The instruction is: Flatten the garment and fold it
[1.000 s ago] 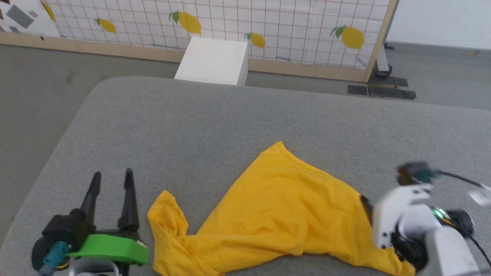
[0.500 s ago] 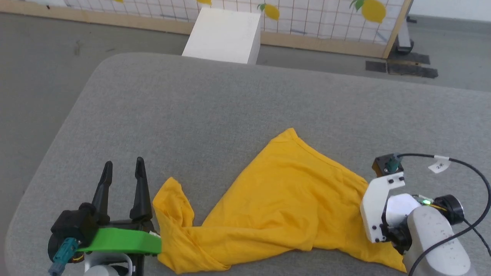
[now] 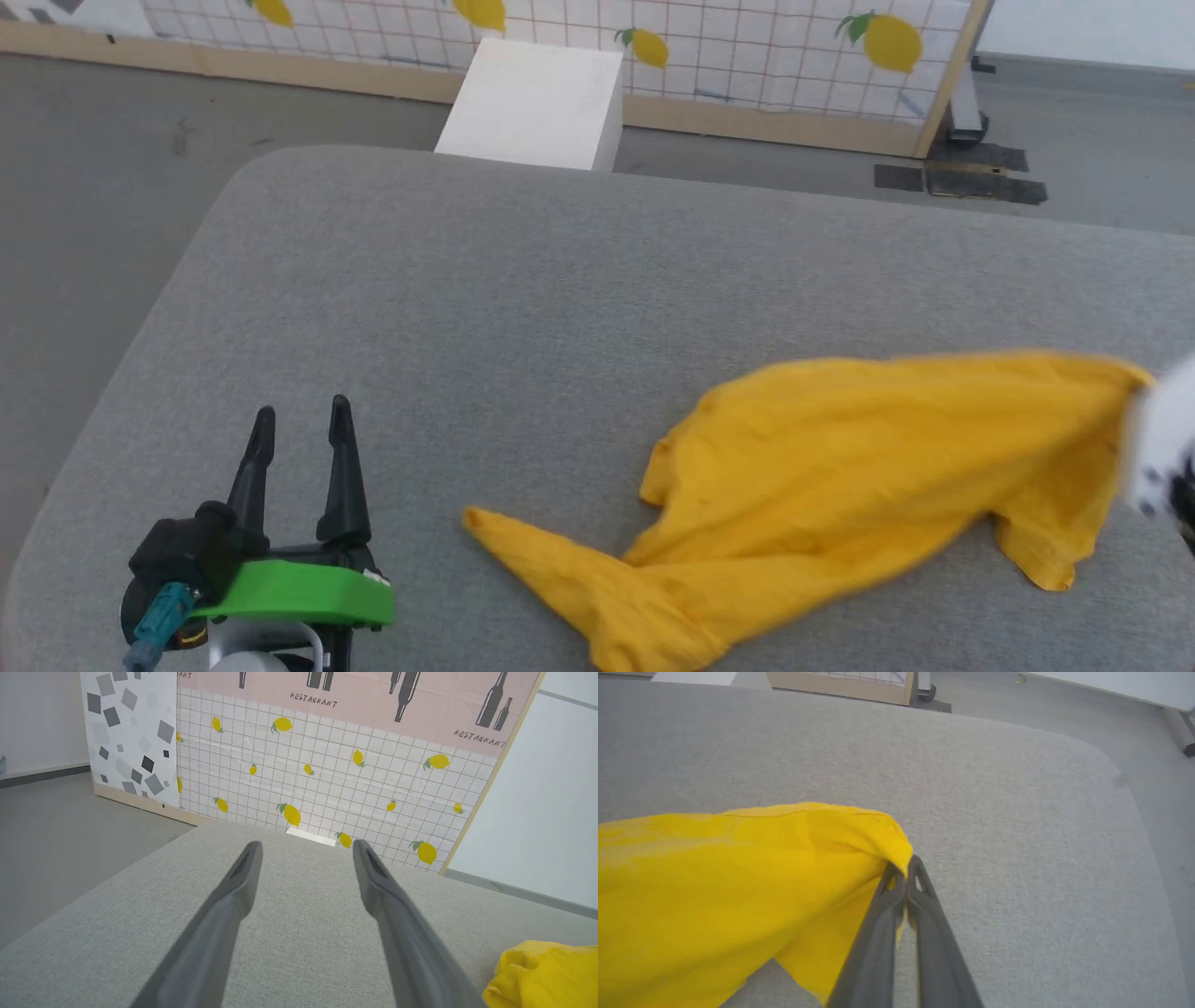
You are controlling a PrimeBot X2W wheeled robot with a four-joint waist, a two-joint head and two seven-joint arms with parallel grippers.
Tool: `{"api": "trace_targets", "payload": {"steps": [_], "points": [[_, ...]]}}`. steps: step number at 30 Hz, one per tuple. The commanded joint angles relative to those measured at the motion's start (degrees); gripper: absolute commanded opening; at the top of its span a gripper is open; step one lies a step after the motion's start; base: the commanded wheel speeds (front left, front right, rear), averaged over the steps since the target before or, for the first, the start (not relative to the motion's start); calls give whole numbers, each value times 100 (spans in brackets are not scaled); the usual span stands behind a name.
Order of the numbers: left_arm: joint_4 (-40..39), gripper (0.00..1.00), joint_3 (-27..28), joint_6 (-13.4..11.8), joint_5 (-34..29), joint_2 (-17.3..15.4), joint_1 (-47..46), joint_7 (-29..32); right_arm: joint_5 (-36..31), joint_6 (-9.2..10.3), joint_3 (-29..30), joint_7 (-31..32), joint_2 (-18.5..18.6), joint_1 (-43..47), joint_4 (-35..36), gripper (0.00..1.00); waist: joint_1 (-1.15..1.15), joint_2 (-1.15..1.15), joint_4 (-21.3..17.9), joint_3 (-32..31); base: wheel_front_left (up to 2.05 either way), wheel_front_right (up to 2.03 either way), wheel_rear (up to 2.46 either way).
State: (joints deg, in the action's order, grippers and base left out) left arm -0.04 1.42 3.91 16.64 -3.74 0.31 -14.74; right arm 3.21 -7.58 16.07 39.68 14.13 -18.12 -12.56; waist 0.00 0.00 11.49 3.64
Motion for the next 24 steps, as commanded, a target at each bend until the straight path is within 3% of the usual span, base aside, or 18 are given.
{"api": "trace_targets", "payload": {"steps": [1, 7, 9, 10, 11, 16, 19, 24], "points": [[38, 100, 6, 33, 6, 34, -51, -26, -70, 9, 235, 103, -19, 368, 93, 0, 0, 0, -78, -19, 0, 0, 0], [204, 100, -23, 78, 55, 60, -94, -26, -41, 9, 758, 772, -481, 1541, 109, 0, 0, 0, -219, -37, 0, 0, 0], [292, 100, -50, 92, 80, 64, -106, -26, -33, 9, 816, 740, -616, 1693, 100, 0, 0, 0, -280, -37, 0, 0, 0], [347, 100, -69, 98, 99, 66, -109, -26, 1, 9, 824, 678, -664, 1711, 114, 40, 0, 0, -312, -40, 0, 0, 0], [422, 100, -91, 103, 134, 68, -117, -26, 68, 9, 860, 541, -725, 1697, 164, 100, 0, 0, -352, -51, 0, 0, 0], [687, 100, -270, 119, 370, 74, -369, 295, 581, 9, 1142, -490, -960, 1388, 573, 100, 0, 0, -520, -93, 0, 0, 0], [833, 100, -539, 153, 510, 77, -868, 815, 771, 9, 1278, -1148, -1041, 1231, 850, 100, 0, 0, -684, -63, 0, 0, 0], [1395, 100, -1062, 124, 888, 83, -1920, 2087, 752, 9, 1255, -1542, -1091, 1119, 998, 100, 0, 0, -1063, 52, 0, 0, 0]]}}
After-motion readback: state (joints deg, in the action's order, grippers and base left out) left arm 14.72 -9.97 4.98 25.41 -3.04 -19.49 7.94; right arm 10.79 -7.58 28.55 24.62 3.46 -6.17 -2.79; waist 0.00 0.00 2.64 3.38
